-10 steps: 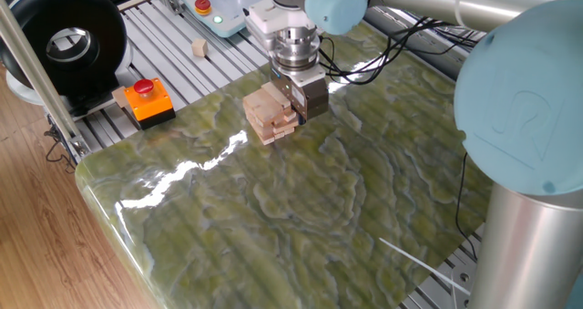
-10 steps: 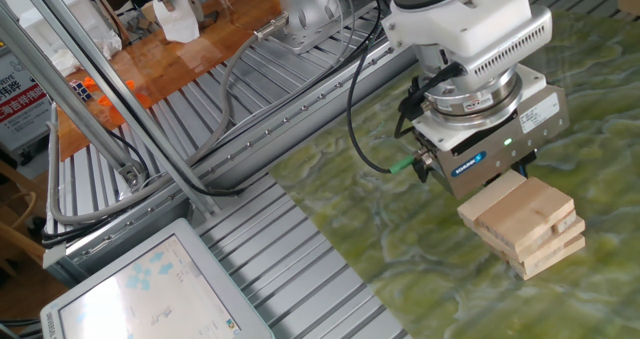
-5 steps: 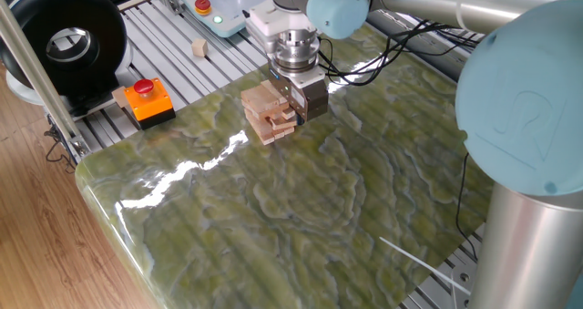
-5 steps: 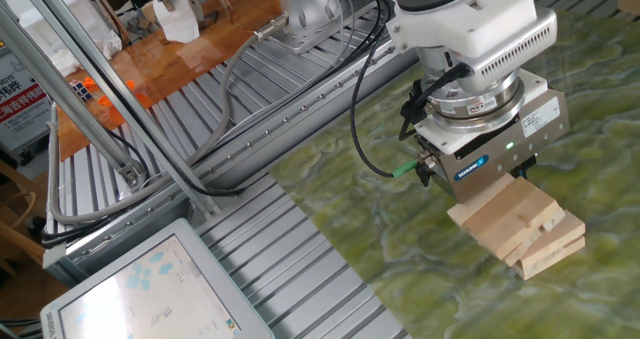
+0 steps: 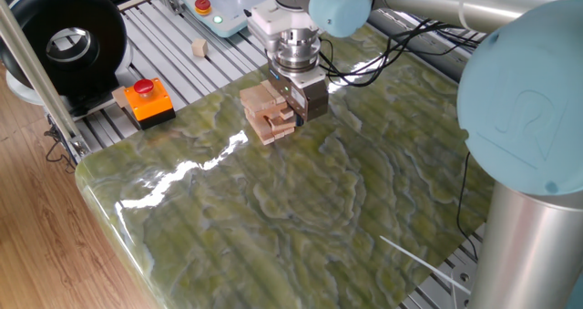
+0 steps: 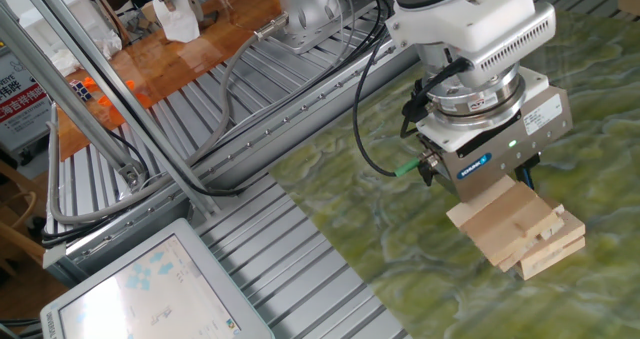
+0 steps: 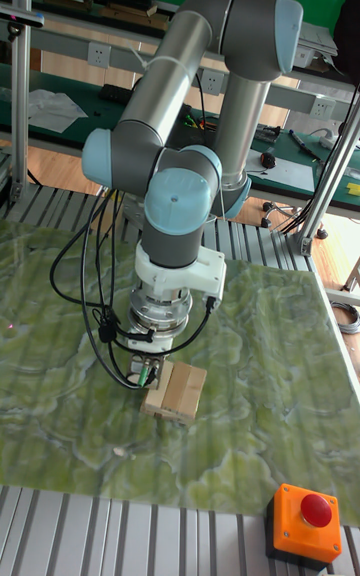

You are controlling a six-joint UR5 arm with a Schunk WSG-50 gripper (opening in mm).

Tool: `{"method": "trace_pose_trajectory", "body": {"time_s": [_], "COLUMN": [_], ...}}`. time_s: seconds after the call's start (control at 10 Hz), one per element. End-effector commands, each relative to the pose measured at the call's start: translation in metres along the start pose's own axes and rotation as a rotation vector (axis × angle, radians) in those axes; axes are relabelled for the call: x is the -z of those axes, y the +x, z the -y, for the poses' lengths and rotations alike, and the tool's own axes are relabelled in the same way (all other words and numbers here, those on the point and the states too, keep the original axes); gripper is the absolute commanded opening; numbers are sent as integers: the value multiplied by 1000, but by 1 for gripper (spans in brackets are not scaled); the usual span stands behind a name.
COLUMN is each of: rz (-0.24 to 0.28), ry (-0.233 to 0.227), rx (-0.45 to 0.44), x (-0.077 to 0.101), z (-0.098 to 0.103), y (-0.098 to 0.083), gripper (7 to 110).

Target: Play Jenga

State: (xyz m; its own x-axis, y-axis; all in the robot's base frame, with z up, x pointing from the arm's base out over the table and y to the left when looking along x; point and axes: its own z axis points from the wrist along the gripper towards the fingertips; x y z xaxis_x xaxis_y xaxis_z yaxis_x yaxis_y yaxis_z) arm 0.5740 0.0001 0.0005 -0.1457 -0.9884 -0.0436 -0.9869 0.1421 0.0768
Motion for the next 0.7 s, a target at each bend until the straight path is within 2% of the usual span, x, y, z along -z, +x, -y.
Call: {"method": "trace_pose_trajectory", "body": {"time_s": [0.0, 0.3, 0.6], "rz": [15, 9, -5], "ry": [-15, -42, -44], "rx": [0, -15, -23], "x": [1, 1, 0], "z": [-4, -11, -11], "y": [-2, -2, 0], "gripper": [7, 7, 7]}}
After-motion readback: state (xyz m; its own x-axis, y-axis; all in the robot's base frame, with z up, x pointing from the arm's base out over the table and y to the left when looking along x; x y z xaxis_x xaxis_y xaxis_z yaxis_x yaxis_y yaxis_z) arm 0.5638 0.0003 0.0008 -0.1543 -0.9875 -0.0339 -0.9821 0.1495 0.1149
